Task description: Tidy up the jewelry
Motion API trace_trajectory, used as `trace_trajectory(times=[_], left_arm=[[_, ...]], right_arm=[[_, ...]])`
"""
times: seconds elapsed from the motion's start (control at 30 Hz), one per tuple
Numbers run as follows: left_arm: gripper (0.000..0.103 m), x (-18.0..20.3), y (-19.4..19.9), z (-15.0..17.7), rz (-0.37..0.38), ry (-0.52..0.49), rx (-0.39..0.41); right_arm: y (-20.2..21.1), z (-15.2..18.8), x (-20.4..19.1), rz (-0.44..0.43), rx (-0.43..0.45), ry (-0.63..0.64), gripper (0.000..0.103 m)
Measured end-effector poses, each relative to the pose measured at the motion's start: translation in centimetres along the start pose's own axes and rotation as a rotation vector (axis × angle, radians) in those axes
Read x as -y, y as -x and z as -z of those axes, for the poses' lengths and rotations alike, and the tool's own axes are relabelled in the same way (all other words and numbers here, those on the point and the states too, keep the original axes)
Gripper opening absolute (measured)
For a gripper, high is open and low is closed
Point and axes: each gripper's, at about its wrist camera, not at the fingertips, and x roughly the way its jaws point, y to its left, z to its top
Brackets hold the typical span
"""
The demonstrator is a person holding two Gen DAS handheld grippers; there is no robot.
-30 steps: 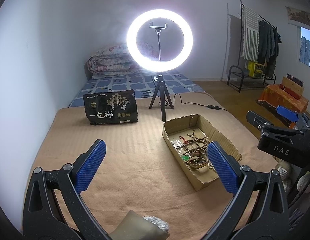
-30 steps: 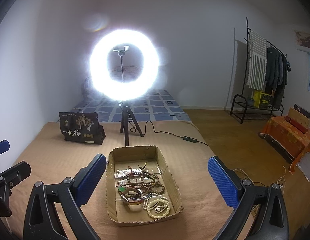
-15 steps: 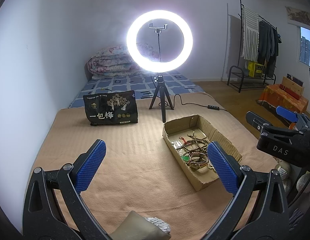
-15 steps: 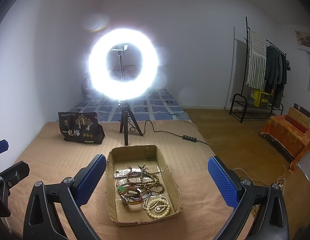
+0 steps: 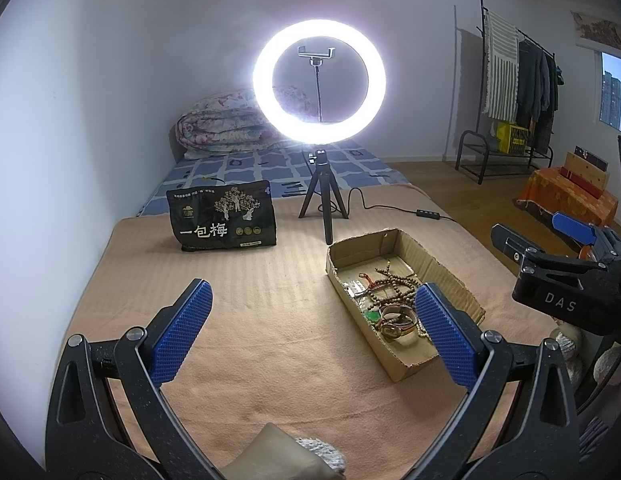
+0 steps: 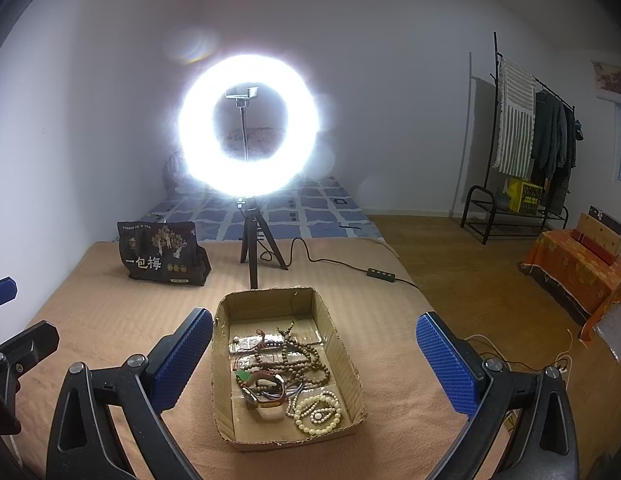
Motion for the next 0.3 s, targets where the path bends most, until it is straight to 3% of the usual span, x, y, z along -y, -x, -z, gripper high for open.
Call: trace_trajectory(times=[0.3], left_arm=[[0.103, -0.44, -0.08, -0.34, -0.006, -0.011, 0.011]], right_arm=[[-0.14, 0.07, 0.05, 0.000, -0.006, -0.002, 0.103]])
